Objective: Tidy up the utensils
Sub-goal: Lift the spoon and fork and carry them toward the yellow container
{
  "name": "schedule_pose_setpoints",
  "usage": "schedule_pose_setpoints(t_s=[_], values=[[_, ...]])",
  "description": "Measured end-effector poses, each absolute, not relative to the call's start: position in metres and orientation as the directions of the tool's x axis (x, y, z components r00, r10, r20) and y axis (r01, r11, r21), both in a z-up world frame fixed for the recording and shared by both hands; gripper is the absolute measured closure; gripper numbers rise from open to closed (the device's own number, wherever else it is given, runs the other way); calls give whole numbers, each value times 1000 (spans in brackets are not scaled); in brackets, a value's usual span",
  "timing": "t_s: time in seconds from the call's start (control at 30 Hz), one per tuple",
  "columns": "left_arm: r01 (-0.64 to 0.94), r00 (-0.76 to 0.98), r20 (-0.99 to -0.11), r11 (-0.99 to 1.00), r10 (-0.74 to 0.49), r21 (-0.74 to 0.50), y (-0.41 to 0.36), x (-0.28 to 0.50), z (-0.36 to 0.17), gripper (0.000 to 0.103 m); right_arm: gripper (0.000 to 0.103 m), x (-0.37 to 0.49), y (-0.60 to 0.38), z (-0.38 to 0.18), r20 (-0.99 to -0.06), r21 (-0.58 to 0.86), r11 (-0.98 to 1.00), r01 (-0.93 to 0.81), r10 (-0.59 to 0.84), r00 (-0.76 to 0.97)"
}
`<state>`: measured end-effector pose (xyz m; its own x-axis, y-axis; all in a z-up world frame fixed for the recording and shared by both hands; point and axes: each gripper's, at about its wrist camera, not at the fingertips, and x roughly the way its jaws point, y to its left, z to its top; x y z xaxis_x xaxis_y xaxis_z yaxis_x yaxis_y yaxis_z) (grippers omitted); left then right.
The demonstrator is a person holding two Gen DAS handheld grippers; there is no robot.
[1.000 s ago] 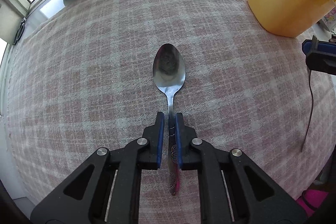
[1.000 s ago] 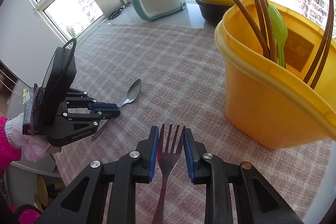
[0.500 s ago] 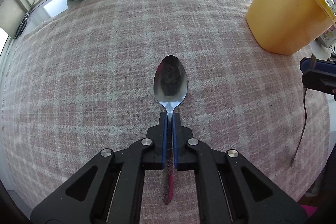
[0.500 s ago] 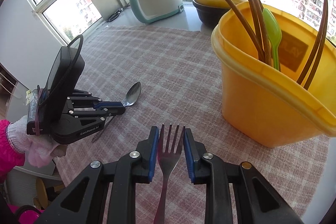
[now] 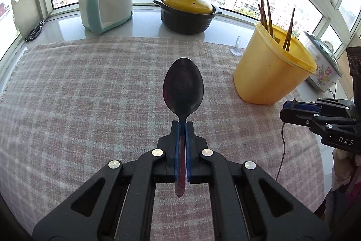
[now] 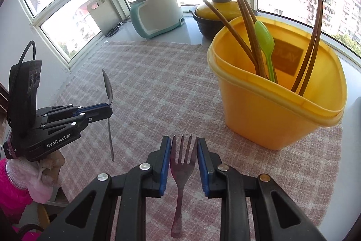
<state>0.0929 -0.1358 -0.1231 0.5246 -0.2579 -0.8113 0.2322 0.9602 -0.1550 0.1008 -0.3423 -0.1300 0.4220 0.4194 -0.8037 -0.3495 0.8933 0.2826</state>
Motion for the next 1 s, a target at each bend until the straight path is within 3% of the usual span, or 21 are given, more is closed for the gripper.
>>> schedule_pose_setpoints(t_s=[0.47, 1.0], values=[[317, 600, -704, 921, -381, -228, -143, 75, -66, 101, 81, 78, -351, -78, -746, 232, 917, -325, 382, 545], [401, 603, -655, 882, -456, -246, -170, 89, -42, 101, 81, 68, -368, -43, -717, 197, 934, -297, 344, 606]])
